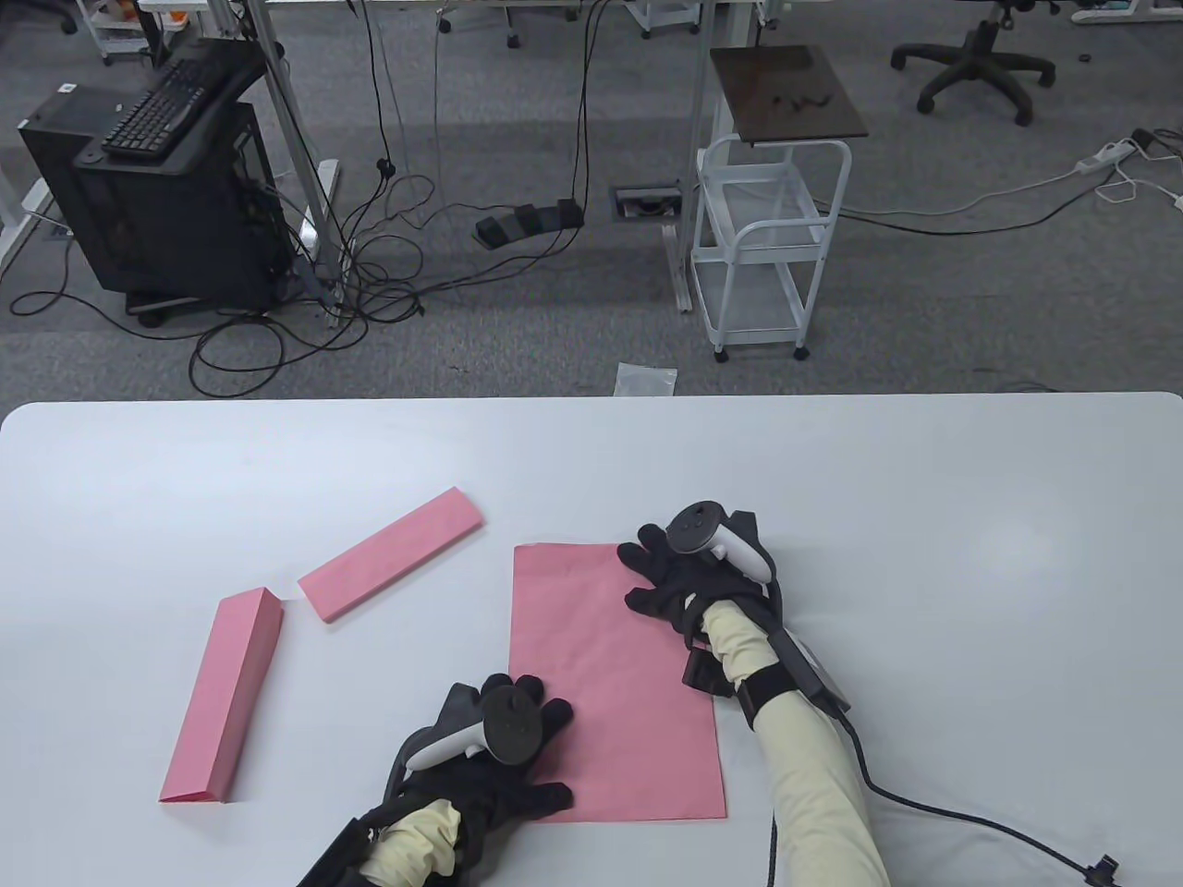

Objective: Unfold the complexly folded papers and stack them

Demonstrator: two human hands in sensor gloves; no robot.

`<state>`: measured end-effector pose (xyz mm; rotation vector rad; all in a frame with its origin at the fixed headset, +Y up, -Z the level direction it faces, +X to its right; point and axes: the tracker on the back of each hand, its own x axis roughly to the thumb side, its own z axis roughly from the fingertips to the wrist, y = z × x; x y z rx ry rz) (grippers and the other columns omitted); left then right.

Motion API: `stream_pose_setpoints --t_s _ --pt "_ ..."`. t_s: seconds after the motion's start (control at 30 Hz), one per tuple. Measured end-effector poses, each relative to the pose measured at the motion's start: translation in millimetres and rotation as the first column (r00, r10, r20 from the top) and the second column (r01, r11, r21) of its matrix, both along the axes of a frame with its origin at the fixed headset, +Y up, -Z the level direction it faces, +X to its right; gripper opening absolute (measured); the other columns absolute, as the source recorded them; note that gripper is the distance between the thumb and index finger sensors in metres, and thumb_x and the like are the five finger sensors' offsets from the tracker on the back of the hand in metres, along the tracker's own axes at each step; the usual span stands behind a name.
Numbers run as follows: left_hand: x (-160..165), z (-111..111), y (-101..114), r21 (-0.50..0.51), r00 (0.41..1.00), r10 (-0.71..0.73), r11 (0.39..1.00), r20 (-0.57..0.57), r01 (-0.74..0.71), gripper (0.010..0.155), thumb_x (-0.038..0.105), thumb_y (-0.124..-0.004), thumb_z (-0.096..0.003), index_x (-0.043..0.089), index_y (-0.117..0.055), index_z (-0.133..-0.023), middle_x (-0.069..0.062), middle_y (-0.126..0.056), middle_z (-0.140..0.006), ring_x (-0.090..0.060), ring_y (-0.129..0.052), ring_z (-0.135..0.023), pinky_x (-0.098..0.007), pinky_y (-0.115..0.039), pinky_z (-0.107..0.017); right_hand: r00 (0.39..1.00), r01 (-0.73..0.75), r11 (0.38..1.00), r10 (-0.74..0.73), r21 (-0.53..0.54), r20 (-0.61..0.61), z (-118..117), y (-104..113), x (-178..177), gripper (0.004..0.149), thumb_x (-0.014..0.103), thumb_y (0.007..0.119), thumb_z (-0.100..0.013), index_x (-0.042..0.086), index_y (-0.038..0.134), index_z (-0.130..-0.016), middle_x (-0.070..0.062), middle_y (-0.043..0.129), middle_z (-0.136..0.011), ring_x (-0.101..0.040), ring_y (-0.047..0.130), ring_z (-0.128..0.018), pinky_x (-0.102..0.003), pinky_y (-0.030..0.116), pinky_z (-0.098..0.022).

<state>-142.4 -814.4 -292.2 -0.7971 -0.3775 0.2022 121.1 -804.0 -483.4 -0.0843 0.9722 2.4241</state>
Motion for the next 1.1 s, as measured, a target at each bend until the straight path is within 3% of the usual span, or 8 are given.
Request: stream_pose_setpoints --t_s 0.1,0.23,0.3,0.43,0.57,0.7,0.83,1.1 --pt "0 0 0 -0.002 1.000 0.001 1.000 0.001 -0.001 0.088 0.068 -0.055 -0.0472 0.046 0.012 -0.099 0.014 0.033 -0.099 -0.023 0.034 -0.091 -0.049 0.020 -0.061 1.000 0.013 1.000 -0.013 -0.015 0.028 -3 -1 2 0.060 0.049 0.069 -0.048 0.065 0.035 -0.094 0.047 0.005 -0.104 0.018 -0.013 -0.096 -0.035 -0.022 -0.068" --pt "0 0 0 -0.003 1.000 0.002 1.000 0.000 -0.002 0.087 0.068 -0.055 -0.0474 0.046 0.012 -0.099 0.014 0.033 -0.099 -0.022 0.034 -0.091 -0.049 0.020 -0.061 0.999 -0.008 0.999 0.006 0.041 0.044 -3 6 0 0.059 0.047 0.068 -0.050 0.059 0.036 -0.098 0.044 0.008 -0.107 0.014 -0.006 -0.101 -0.039 -0.019 -0.070" --pt "0 0 0 -0.004 1.000 0.003 1.000 0.000 -0.003 0.087 0.068 -0.055 -0.0475 0.046 0.012 -0.099 0.014 0.033 -0.099 -0.022 0.034 -0.091 -0.049 0.020 -0.061 0.998 0.013 0.997 -0.017 0.078 0.057 2 9 -2 0.062 0.048 0.066 -0.050 0.052 0.033 -0.103 0.030 0.010 -0.114 0.005 -0.005 -0.104 -0.044 -0.017 -0.069" --pt "0 0 0 -0.005 1.000 0.004 1.000 0.001 -0.004 0.088 0.068 -0.055 -0.0477 0.046 0.012 -0.099 0.014 0.033 -0.099 -0.022 0.034 -0.091 -0.049 0.020 -0.060 0.997 0.044 0.957 -0.023 0.287 -0.079 30 27 -5 0.068 0.052 0.064 -0.050 0.053 0.020 -0.102 0.030 -0.006 -0.109 0.003 -0.020 -0.097 -0.044 -0.019 -0.066" --pt "0 0 0 -0.005 1.000 0.005 1.000 0.001 -0.005 0.088 0.068 -0.055 -0.0478 0.046 0.012 -0.099 0.014 0.033 -0.099 -0.023 0.034 -0.091 -0.049 0.020 -0.060 0.952 -0.055 0.912 0.171 0.406 -0.255 85 48 0 0.075 0.058 0.065 -0.048 0.051 0.015 -0.103 0.024 -0.008 -0.110 -0.003 -0.020 -0.097 -0.048 -0.015 -0.067" --pt "0 0 0 -0.004 1.000 0.004 1.000 0.000 -0.004 0.088 0.068 -0.055 -0.0478 0.046 0.012 -0.099 0.014 0.033 -0.099 -0.023 0.034 -0.091 -0.049 0.020 -0.061 0.924 -0.024 0.960 0.128 0.280 -0.361 141 40 12 0.074 0.057 0.065 -0.048 0.048 0.018 -0.105 0.020 -0.004 -0.112 -0.006 -0.017 -0.099 -0.049 -0.014 -0.066" --pt "0 0 0 -0.001 1.000 0.003 1.000 0.001 -0.003 0.088 0.068 -0.055 -0.0477 0.046 0.012 -0.099 0.014 0.033 -0.099 -0.023 0.034 -0.091 -0.049 0.020 -0.061 0.935 -0.029 0.989 0.078 0.145 -0.346 179 14 27 0.073 0.057 0.063 -0.049 0.047 0.017 -0.105 0.019 -0.004 -0.112 -0.008 -0.015 -0.100 -0.049 -0.013 -0.066" --pt "0 0 1 0.008 1.000 -0.001 1.000 -0.004 0.001 0.088 0.069 -0.056 -0.0473 0.046 0.011 -0.099 0.014 0.032 -0.100 -0.023 0.033 -0.092 -0.049 0.019 -0.062 0.942 -0.050 0.991 0.088 0.123 -0.323 188 -2 36 0.072 0.057 0.063 -0.049 0.050 0.015 -0.103 0.024 -0.006 -0.110 -0.005 -0.017 -0.098 -0.048 -0.015 -0.066"
